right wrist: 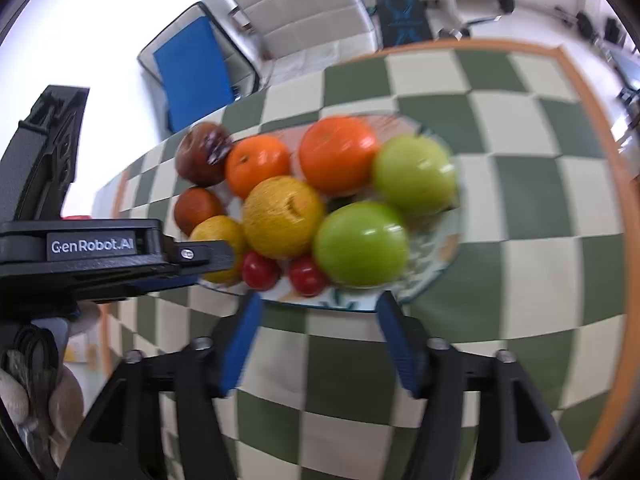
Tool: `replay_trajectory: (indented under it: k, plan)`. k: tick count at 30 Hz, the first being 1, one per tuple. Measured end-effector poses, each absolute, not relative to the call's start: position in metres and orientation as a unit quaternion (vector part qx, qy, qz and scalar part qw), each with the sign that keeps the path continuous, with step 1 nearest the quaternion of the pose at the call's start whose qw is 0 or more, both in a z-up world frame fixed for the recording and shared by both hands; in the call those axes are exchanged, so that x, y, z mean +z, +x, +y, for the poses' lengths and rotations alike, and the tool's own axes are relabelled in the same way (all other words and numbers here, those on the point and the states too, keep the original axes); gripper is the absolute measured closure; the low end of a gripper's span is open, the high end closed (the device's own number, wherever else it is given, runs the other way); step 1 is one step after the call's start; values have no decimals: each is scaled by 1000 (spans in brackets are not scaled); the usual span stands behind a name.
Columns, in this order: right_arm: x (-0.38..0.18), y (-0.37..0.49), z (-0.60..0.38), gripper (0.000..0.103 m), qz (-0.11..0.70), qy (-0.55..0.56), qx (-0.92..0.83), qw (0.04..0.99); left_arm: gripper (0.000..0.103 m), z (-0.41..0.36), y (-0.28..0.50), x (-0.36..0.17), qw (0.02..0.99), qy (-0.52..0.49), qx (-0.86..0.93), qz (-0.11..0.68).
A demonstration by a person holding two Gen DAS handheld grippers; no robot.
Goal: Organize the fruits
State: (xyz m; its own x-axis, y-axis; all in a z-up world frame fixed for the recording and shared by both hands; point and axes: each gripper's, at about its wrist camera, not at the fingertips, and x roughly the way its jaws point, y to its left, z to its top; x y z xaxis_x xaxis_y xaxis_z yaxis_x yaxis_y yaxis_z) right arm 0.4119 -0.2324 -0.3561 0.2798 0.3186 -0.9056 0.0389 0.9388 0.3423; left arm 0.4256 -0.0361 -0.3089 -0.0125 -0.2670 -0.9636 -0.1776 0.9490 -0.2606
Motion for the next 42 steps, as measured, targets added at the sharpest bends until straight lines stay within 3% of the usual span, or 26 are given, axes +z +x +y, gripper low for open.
replay_trajectory:
  k: [1, 2, 4, 5, 14, 24, 42]
  plan:
    - [-349, 409, -236, 23, 588, 137, 79, 793, 38, -36, 425, -307, 690, -149, -28, 707]
    - [-344, 407, -238, 13, 585, 124, 69, 799, 32, -35, 423, -303, 698, -139, -24, 702]
    - [-336, 405, -243, 11, 580, 92, 47, 808, 18, -34, 419, -298, 712, -111, -14, 693]
    - [-334, 405, -246, 10, 578, 79, 34, 811, 17, -34, 416, -297, 719, -86, -4, 689]
    - [-326, 406, -251, 8, 573, 50, 10, 818, 17, -28, 397, -288, 763, -4, 35, 646]
    - [-307, 394, -248, 8, 558, 51, -4, 828, 17, -23, 380, -257, 789, -4, 31, 613]
    - [-169, 269, -242, 6, 480, 60, -30, 875, 17, -15, 272, -134, 849, -3, -7, 528]
